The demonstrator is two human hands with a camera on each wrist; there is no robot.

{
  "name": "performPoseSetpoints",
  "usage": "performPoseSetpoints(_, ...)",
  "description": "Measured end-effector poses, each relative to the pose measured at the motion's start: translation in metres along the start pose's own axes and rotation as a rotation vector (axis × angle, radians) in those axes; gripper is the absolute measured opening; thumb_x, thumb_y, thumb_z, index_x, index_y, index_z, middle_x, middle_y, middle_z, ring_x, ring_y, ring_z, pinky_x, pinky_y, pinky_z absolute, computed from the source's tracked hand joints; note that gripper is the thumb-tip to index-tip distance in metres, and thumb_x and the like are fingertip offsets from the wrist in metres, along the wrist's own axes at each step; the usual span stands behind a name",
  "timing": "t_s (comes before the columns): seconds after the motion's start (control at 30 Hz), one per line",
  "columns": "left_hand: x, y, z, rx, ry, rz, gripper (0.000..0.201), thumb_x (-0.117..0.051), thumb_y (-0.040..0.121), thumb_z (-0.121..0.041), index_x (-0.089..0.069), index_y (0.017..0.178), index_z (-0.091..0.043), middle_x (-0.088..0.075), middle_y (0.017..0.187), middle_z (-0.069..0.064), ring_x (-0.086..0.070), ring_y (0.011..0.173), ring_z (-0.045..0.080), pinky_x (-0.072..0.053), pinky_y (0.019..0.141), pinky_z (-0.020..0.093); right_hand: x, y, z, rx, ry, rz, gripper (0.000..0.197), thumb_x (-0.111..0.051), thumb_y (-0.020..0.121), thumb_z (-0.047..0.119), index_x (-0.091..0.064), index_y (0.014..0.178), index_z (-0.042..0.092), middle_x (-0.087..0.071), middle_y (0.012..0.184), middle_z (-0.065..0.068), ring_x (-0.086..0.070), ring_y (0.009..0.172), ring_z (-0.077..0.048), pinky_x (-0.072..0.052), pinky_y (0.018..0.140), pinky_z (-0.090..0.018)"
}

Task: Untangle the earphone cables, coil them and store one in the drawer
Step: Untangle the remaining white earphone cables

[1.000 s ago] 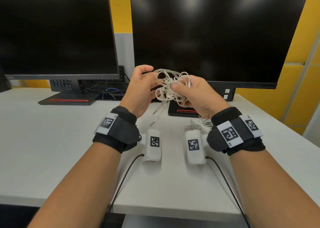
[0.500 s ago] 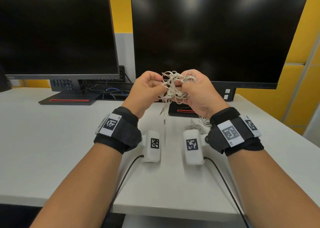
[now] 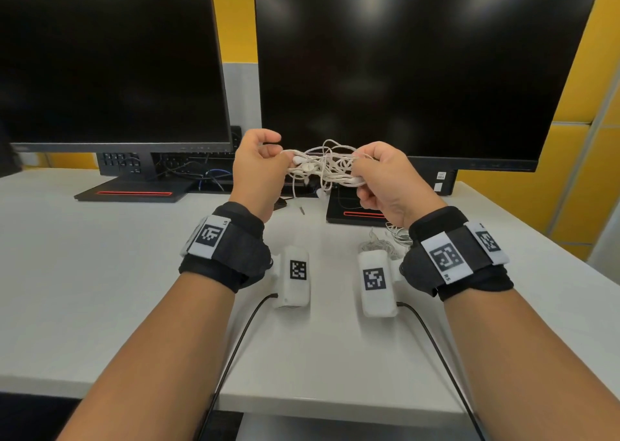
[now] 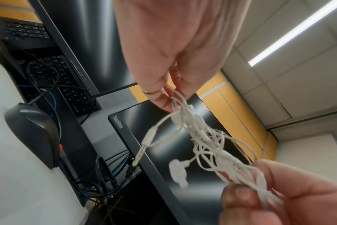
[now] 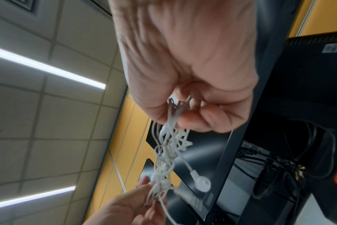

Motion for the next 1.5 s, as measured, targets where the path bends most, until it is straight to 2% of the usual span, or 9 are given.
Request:
performPoseSetpoints(0.2,0.005,0.000,-0.005,-0.042,-0.047,-0.046,0.025,-0.058,0.090,0.001,-0.053,0.108,-0.015,-0.066,0.087,-0.001,-0.066,0.083,0.011,-0.055,0.080,0.024,-0.010,-0.005,0.003,0.019,-0.157,0.113,0.025,-0.054,0.091,0.006,-0.056,0.099,0.029,-0.062,0.111,-0.005,-0.059,0.096,-0.018,-0.047,0.068,-0.031)
performPoseSetpoints(0.37,-0.010,-0.007,-0.008,-0.055,-0.010,0.101,0.018,-0.057,0.092,-0.001,-0.055,0.102,-0.016,-0.068,0.085,0.001,-0.065,0.071,0.008,-0.054,0.066,0.020,-0.018,0.002,0.008,-0.175,-0.105,0.077,0.033,-0.054,0.098,0.025,-0.051,0.130,0.016,-0.057,0.126,-0.004,-0.056,0.117,-0.022,-0.049,0.094,-0.041)
performPoseSetpoints(0.57,-0.023,-0.014,-0.016,-0.097,-0.039,0.248,0.018,-0.060,0.092,-0.007,-0.057,0.107,-0.016,-0.066,0.092,0.010,-0.065,0.080,0.014,-0.053,0.073,0.024,-0.016,-0.007,0.003,0.135,-0.102,0.141,0.015,-0.067,0.092,0.024,-0.067,0.098,0.011,-0.066,0.087,-0.007,-0.061,0.077,-0.017,-0.053,0.076,-0.035)
performPoseSetpoints(0.77,-0.034,-0.020,-0.007,0.039,-0.013,0.425,0.008,-0.063,0.092,-0.017,-0.061,0.097,-0.011,-0.071,0.093,0.006,-0.069,0.084,0.015,-0.058,0.077,0.028,-0.007,-0.001,0.006,0.155,0.061,0.096,0.009,-0.059,0.097,0.016,-0.066,0.093,0.010,-0.067,0.087,-0.013,-0.064,0.078,-0.023,-0.057,0.073,-0.039)
performPoseSetpoints(0.93,-0.031,-0.019,-0.012,0.021,-0.111,0.343,0.005,-0.061,0.092,-0.005,-0.061,0.094,-0.009,-0.072,0.092,0.007,-0.070,0.081,0.011,-0.055,0.072,0.021,-0.005,0.003,0.002,0.115,0.063,0.053,0.011,-0.057,0.097,0.012,-0.065,0.089,0.010,-0.066,0.074,-0.007,-0.062,0.067,-0.017,-0.056,0.068,-0.036)
performPoseSetpoints(1.1,-0.024,-0.014,-0.013,-0.027,-0.064,0.260,0.006,-0.060,0.092,-0.005,-0.059,0.092,-0.011,-0.071,0.094,0.012,-0.068,0.083,0.017,-0.056,0.072,0.023,-0.010,-0.001,0.004,0.085,0.048,0.173,0.011,-0.058,0.093,0.002,-0.063,0.091,0.012,-0.067,0.087,-0.012,-0.062,0.077,-0.023,-0.054,0.063,-0.031)
performPoseSetpoints(1.23,-0.014,-0.008,-0.008,-0.060,0.121,0.157,0.009,-0.062,0.091,-0.015,-0.056,0.085,-0.014,-0.063,0.088,0.026,-0.061,0.073,0.027,-0.056,0.065,0.038,-0.018,-0.007,0.010,0.111,0.211,0.286,0.014,-0.055,0.094,-0.001,-0.061,0.091,0.011,-0.062,0.085,-0.012,-0.054,0.079,-0.027,-0.050,0.066,-0.031)
performPoseSetpoints(1.33,-0.014,-0.009,-0.006,-0.027,0.163,0.184,0.014,-0.062,0.093,-0.022,-0.056,0.084,-0.013,-0.061,0.077,0.013,-0.058,0.064,0.012,-0.050,0.058,0.025,-0.017,-0.006,0.009,0.100,0.209,0.287,0.009,-0.056,0.097,0.011,-0.064,0.092,0.012,-0.059,0.087,-0.014,-0.049,0.084,-0.029,-0.046,0.069,-0.032)
performPoseSetpoints(1.5,-0.025,-0.015,-0.009,0.090,-0.039,0.364,0.016,-0.053,0.095,-0.009,-0.052,0.078,-0.010,-0.061,0.093,0.014,-0.062,0.088,0.020,-0.055,0.081,0.030,-0.007,-0.002,0.006,0.062,0.097,0.150,0.022,-0.050,0.101,0.025,-0.060,0.085,0.013,-0.061,0.073,-0.002,-0.057,0.067,-0.013,-0.051,0.072,-0.034)
Point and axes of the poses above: each hand's wrist, its own y-axis towards the middle knuckle, its own x-axis out of the back of the hand, z = x × y, the point moved 7 cm from there along y, towards the middle knuckle
